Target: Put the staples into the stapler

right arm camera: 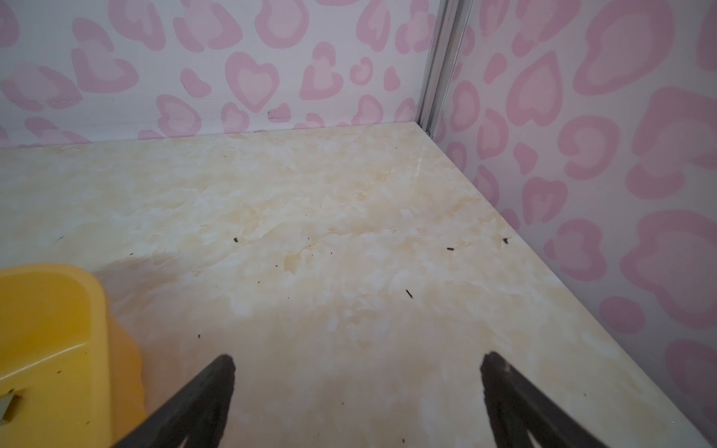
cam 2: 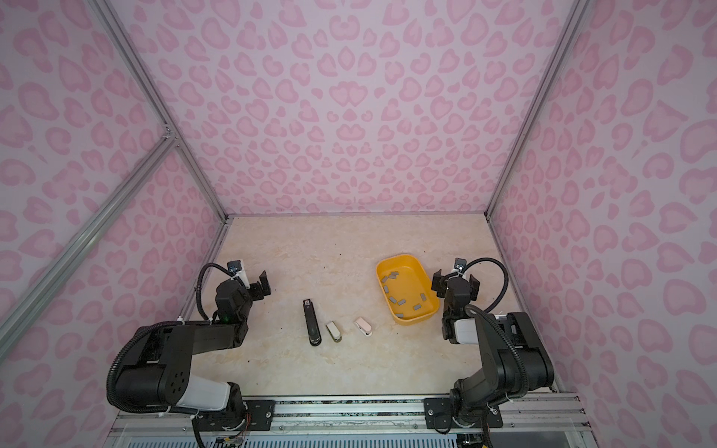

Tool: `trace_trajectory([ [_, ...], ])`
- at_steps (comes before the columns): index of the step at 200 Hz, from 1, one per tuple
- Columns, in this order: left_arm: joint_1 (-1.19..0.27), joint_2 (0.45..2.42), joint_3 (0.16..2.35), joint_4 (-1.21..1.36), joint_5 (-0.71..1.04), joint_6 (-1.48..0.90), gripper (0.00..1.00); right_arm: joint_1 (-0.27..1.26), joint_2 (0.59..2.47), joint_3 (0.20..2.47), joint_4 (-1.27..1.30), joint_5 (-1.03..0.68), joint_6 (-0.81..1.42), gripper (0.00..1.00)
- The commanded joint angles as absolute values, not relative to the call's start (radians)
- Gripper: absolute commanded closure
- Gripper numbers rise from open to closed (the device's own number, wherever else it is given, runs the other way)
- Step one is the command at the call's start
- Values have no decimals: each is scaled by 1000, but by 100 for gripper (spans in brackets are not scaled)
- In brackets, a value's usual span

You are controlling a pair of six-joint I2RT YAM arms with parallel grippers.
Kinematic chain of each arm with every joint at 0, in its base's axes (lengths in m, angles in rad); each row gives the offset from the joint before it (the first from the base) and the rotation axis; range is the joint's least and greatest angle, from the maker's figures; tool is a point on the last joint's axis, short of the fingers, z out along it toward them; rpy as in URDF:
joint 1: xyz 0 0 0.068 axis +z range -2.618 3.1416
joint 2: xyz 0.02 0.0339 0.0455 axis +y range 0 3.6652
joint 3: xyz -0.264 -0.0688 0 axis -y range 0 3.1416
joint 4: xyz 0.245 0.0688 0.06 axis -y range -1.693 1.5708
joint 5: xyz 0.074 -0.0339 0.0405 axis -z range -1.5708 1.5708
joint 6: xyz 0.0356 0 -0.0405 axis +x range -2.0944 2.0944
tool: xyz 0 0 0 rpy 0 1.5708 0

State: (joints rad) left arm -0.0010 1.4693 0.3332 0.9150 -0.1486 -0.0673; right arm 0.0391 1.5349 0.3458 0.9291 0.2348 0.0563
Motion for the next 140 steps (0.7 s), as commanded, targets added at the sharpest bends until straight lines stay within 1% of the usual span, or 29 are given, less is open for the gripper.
trace_trajectory([
  [1, 0, 1473, 329, 975, -132, -55, 2, 39, 1537, 344, 956, 230, 43, 1],
  [140, 4, 1470, 329, 974, -126, -56, 2, 40, 1534, 341, 960, 232, 43, 1],
])
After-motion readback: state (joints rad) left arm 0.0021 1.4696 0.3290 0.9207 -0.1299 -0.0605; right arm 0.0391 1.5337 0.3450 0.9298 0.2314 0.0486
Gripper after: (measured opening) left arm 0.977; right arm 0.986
